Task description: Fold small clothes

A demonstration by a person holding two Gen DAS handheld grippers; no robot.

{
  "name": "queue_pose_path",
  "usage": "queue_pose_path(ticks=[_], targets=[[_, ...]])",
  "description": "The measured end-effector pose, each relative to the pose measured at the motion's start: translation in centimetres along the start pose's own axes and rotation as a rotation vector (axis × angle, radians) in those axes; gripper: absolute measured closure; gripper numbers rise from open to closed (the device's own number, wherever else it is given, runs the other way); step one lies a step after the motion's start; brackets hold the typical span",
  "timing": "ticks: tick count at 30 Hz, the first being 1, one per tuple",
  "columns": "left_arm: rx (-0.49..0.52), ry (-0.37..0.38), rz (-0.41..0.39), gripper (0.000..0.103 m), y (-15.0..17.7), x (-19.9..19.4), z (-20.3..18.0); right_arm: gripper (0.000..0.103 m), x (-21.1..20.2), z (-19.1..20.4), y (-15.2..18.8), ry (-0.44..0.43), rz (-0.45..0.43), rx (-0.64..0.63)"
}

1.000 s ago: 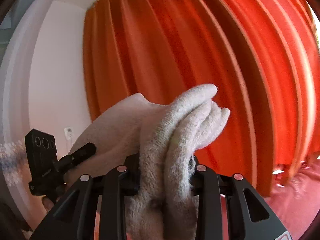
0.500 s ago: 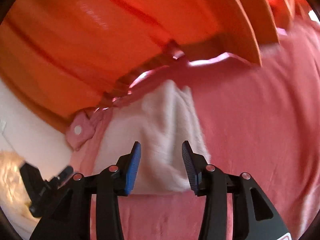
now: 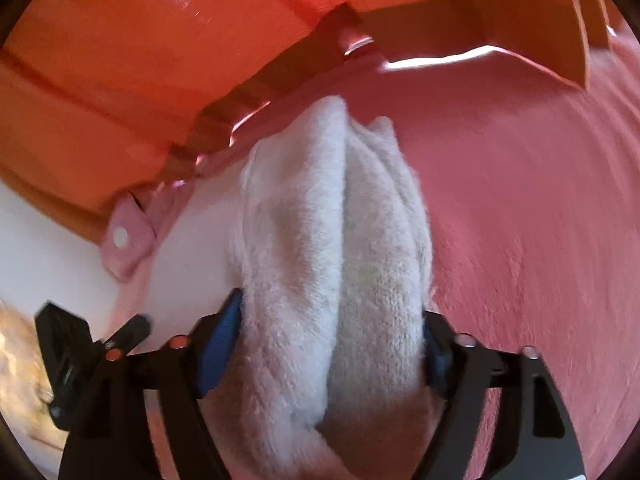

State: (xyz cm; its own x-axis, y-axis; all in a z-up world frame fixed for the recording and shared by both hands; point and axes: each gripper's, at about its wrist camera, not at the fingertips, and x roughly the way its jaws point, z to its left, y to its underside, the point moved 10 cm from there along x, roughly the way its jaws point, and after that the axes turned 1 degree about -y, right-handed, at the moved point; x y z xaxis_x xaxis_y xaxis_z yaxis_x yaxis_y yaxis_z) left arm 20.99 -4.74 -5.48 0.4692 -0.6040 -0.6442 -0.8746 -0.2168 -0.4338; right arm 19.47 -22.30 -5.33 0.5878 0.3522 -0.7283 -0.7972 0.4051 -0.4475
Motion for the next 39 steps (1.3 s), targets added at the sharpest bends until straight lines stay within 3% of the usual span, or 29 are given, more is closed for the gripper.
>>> queue_pose_path(ticks=[1,3,5,8,10,13,14,16,17,20,22,24,25,28,29,30,31,33,35,36,37,39], targets=[[0.011,0.018,-0.02,0.054,-0.4,-0.4,-0.4,0.069,-0.3,0.5,-0.3,0.004,-0.016,-0.018],[0.042,0.042,-0.066,0.06,-1.3,-1.5,-1.3,0.078,-1.8,2.2,-1.5,-0.015,-0.082,-0.052],[0.095,0.066,-0.139,0.062,-2.5,-3.6,-3.1,0.079,-4.6,5.1,-2.9,-0.109,-0.176,-0.078],[0.152,0.089,-0.233,0.062,-3.8,-6.7,-4.8,0.079,-7.4,7.4,-3.5,-0.147,-0.261,-0.152],[0.162,0.065,-0.229,0.061,-3.8,-6.5,-4.0,0.078,-5.7,6.1,-2.8,-0.12,-0.212,-0.153],[0.154,-0.167,-0.12,0.06,-2.0,-2.5,1.0,0.076,-0.2,1.0,0.3,0.003,0.003,-0.073],[0.14,-0.175,-0.108,0.059,-1.7,-2.1,1.5,0.076,-0.3,0.6,0.5,-0.017,-0.004,-0.033],[0.128,-0.153,-0.139,0.059,-1.7,-3.5,0.8,0.074,-2.4,2.1,-0.4,0.008,-0.053,-0.081],[0.144,-0.158,-0.162,0.059,-1.9,-4.3,0.2,0.074,-4.1,3.1,-0.9,0.028,-0.111,-0.124],[0.22,-0.195,-0.248,0.053,-1.9,-6.9,-1.3,0.075,-6.1,4.6,0.1,0.056,-0.15,-0.173],[0.253,-0.239,-0.225,0.048,-1.3,-6.3,-1.1,0.075,-4.5,3.7,1.5,0.146,-0.079,-0.203],[0.249,-0.324,-0.129,0.046,0.1,-4.5,0.7,0.074,-2.1,1.5,2.5,0.24,0.013,-0.201],[0.234,-0.323,-0.112,0.044,0.4,-4.3,0.9,0.073,-2.1,1.3,2.2,0.223,0.007,-0.176],[0.18,-0.296,-0.114,0.038,0.0,-4.5,1.4,0.07,-4.2,1.8,0.8,0.163,-0.046,-0.116],[0.16,-0.285,-0.117,0.035,0.0,-4.9,1.6,0.066,-4.6,1.7,0.5,0.159,-0.061,-0.108],[0.134,-0.264,-0.118,0.028,0.0,-5.2,1.9,0.054,-4.7,1.2,0.7,0.167,-0.06,-0.105],[0.092,-0.217,-0.103,0.023,0.0,-5.0,2.2,0.044,-4.0,0.5,0.9,0.173,-0.03,-0.097],[0.023,-0.138,-0.059,0.017,0.5,-4.3,2.4,0.035,-1.4,0.2,1.9,0.108,0.085,-0.064],[-0.069,-0.041,0.005,0.016,1.3,-3.2,2.5,0.033,0.5,-0.2,2.4,-0.01,0.142,0.047],[-0.108,0.008,0.035,0.016,1.7,-2.6,2.5,0.039,0.9,0.1,2.5,-0.066,0.162,0.073],[-0.127,0.031,0.049,0.025,1.9,-2.4,2.5,0.056,1.0,0.3,2.0,-0.09,0.151,0.078],[-0.142,0.07,0.039,0.038,1.9,-2.5,1.9,0.07,-0.6,1.3,0.3,-0.048,0.07,-0.008]])
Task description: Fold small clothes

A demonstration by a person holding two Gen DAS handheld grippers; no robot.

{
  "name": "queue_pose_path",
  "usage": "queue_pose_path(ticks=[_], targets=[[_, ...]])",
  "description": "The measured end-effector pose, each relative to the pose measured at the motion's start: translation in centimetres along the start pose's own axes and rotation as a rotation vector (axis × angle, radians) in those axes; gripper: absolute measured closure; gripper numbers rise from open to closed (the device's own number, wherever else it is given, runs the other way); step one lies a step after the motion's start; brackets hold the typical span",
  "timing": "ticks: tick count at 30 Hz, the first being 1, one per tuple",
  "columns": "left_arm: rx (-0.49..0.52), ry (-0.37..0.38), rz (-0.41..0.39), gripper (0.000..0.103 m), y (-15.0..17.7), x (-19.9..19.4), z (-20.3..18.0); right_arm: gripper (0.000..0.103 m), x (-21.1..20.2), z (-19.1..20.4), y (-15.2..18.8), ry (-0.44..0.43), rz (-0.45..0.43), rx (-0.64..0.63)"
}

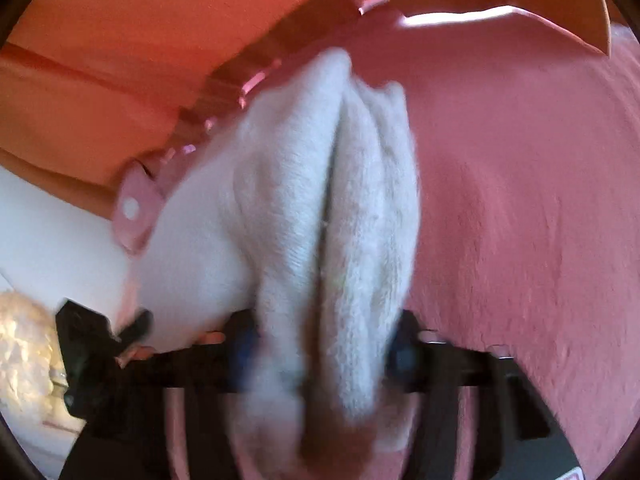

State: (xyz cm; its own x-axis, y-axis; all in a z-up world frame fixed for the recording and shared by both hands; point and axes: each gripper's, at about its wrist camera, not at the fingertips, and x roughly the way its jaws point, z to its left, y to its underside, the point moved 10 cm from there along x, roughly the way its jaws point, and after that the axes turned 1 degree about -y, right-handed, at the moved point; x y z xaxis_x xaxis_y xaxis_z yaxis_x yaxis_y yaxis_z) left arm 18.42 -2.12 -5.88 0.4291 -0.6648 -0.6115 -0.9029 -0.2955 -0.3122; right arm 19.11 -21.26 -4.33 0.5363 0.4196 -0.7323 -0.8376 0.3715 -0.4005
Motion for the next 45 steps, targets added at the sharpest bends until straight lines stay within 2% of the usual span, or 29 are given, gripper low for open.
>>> queue_pose_path(ticks=[1,3,4,6,7,8,9,10,12,13,14,16,17,20,24,26,28,32,37,40,45], targets=[[0.016,0.007,-0.026,0.044,-0.1,-0.6,-0.5,0.073,-1.2,0.9,-0.6,0.008,-0.045,-0.05],[0.098,-0.002,-0.079,0.045,-0.2,-1.9,-1.9,0.075,-4.0,3.3,-1.7,0.01,-0.151,-0.159],[0.118,-0.011,-0.091,0.045,-0.2,-2.1,-2.2,0.075,-4.2,3.4,-1.6,0.017,-0.164,-0.175],[0.134,-0.047,-0.078,0.045,0.1,-1.6,-1.9,0.073,-2.5,1.9,-0.9,0.067,-0.114,-0.16],[0.139,-0.082,-0.056,0.044,0.4,-0.9,-1.3,0.07,0.0,0.1,0.2,0.134,-0.022,-0.14],[0.154,-0.125,-0.04,0.043,1.0,-0.2,-0.8,0.067,1.0,-0.8,0.8,0.145,0.013,-0.12],[0.164,-0.137,-0.047,0.042,1.1,0.0,-0.9,0.062,0.5,-1.2,0.7,0.124,-0.01,-0.078],[0.181,-0.152,-0.06,0.042,1.1,-0.3,-1.1,0.062,-0.1,-1.1,0.5,0.126,-0.003,-0.067],[0.246,-0.198,-0.1,0.04,1.2,-1.3,-1.8,0.062,-2.9,-0.7,0.1,0.166,-0.083,-0.07],[0.278,-0.239,-0.133,0.039,1.3,-2.1,-2.2,0.062,-5.3,-0.2,0.0,0.228,-0.163,-0.112],[0.304,-0.274,-0.155,0.039,1.4,-2.6,-2.3,0.062,-6.5,0.5,0.2,0.273,-0.205,-0.163],[0.364,-0.34,-0.2,0.039,1.6,-3.5,-3.0,0.062,-7.8,1.8,1.3,0.329,-0.247,-0.265],[0.41,-0.394,-0.229,0.039,1.9,-4.0,-3.4,0.062,-7.1,2.0,1.9,0.341,-0.221,-0.284],[0.494,-0.497,-0.258,0.037,2.6,-4.2,-3.7,0.063,-2.7,-0.4,4.5,0.422,-0.046,-0.265],[0.502,-0.55,-0.269,0.036,2.8,-3.9,-3.2,0.062,-5.0,0.7,4.1,0.422,-0.138,-0.269],[0.49,-0.567,-0.28,0.03,3.2,-4.3,-2.9,0.062,-6.0,0.8,4.9,0.424,-0.17,-0.257],[0.478,-0.582,-0.278,0.029,4.2,-4.7,-2.4,0.061,-6.4,1.0,6.2,0.432,-0.195,-0.248],[0.458,-0.613,-0.272,0.028,6.3,-4.9,-1.4,0.059,-6.5,1.2,9.0,0.507,-0.204,-0.29],[0.445,-0.637,-0.291,0.028,8.0,-4.8,-1.1,0.051,-6.6,2.2,11.5,0.547,-0.233,-0.353],[0.447,-0.657,-0.299,0.022,8.9,-4.9,-1.0,0.048,-6.7,2.4,12.5,0.547,-0.231,-0.349],[0.474,-0.697,-0.3,0.022,10.0,-4.5,-0.9,0.046,-6.5,1.1,13.9,0.549,-0.206,-0.289]])
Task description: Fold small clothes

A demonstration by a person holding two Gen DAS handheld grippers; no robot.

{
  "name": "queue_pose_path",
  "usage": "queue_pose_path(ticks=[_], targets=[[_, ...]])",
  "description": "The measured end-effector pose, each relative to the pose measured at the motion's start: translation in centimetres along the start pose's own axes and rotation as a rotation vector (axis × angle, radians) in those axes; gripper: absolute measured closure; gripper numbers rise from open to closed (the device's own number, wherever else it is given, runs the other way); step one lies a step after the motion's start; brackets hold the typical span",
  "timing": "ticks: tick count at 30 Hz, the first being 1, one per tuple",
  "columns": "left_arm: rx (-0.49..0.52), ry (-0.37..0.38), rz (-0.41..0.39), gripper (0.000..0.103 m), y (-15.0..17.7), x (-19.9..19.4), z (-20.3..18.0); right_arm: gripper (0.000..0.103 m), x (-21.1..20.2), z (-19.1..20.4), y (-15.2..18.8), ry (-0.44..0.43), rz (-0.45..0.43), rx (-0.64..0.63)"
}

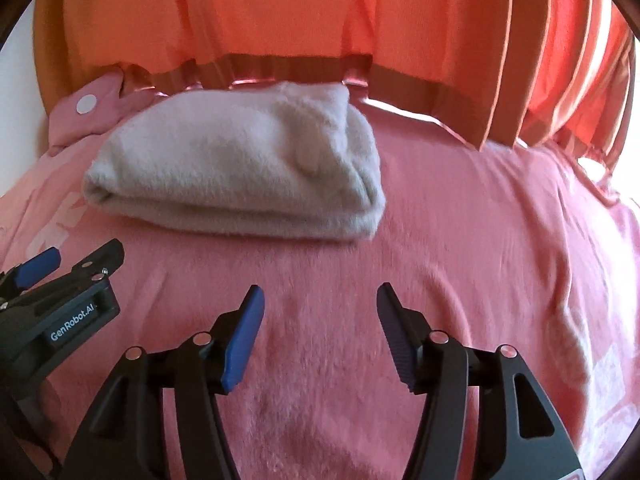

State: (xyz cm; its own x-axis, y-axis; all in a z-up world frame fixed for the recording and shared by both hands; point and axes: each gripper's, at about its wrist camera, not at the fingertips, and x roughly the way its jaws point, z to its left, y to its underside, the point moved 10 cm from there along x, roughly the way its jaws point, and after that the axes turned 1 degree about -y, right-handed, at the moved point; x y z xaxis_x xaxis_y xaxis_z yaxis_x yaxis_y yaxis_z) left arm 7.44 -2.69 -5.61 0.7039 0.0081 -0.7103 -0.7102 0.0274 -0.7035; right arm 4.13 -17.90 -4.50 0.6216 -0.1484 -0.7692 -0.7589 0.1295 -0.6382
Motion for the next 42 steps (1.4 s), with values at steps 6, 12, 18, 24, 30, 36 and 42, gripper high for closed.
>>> queue_pose_path(ticks=[6,12,18,24,30,36,42], targets=[[-0.012,-0.009,-0.017,0.022,-0.1,-0.3,0.3,0.046,0.9,-1.4,1.0,-0.001,0.023,0.076],[-0.004,0.002,-0.014,0.016,0.1,-0.4,-0.1,0.046,1.1,-0.6,1.1,0.018,0.0,0.049],[-0.015,0.012,-0.009,0.015,0.4,-0.5,0.0,0.046,0.5,-0.5,0.9,0.016,-0.033,0.044],[0.039,-0.016,-0.046,0.014,0.3,-1.3,-0.9,0.046,0.2,-0.5,0.6,0.008,-0.054,0.037],[0.09,-0.033,-0.064,0.014,0.1,-1.5,-1.7,0.046,-0.1,-0.5,0.3,0.01,-0.073,0.016],[0.088,-0.039,-0.057,0.014,0.1,-1.4,-1.6,0.046,-0.1,-0.3,0.3,0.019,-0.077,0.003],[0.099,-0.056,-0.064,0.015,0.1,-1.5,-1.6,0.046,0.0,-0.4,0.2,0.016,-0.075,0.002]])
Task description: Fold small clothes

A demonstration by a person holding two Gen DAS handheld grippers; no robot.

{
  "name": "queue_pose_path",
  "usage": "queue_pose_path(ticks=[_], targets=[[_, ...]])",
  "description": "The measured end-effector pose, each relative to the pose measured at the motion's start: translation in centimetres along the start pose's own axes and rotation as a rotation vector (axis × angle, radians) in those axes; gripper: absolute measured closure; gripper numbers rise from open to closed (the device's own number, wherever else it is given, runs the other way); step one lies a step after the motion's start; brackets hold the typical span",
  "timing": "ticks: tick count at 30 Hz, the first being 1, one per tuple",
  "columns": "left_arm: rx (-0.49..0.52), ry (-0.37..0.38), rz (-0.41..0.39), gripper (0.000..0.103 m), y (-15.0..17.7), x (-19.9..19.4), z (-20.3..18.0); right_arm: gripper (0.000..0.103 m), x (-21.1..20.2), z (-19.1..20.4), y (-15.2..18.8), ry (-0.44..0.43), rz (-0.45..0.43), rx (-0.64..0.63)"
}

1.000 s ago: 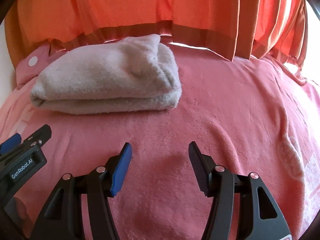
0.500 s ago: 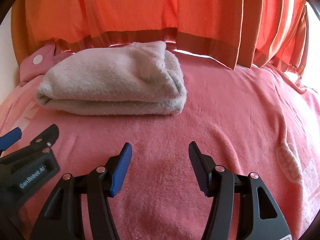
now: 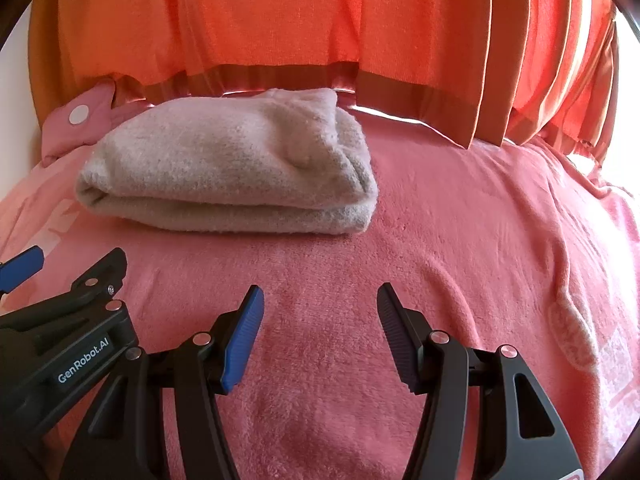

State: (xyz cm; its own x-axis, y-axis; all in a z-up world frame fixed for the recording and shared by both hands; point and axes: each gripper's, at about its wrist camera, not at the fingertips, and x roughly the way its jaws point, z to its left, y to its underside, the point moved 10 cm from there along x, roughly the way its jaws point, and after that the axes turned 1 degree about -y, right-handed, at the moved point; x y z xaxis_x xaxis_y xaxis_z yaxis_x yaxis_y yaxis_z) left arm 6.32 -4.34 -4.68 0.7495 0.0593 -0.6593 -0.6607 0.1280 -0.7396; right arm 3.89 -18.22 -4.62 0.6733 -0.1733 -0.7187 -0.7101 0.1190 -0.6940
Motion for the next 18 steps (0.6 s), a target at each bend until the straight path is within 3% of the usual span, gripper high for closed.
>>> queue_pose_path(ticks=[18], targets=[[0.027,-0.01,-0.002,0.017,0.08,-0.06,-0.36,0.046,-0.1,0.42,0.35,0.008,0.015,0.02]])
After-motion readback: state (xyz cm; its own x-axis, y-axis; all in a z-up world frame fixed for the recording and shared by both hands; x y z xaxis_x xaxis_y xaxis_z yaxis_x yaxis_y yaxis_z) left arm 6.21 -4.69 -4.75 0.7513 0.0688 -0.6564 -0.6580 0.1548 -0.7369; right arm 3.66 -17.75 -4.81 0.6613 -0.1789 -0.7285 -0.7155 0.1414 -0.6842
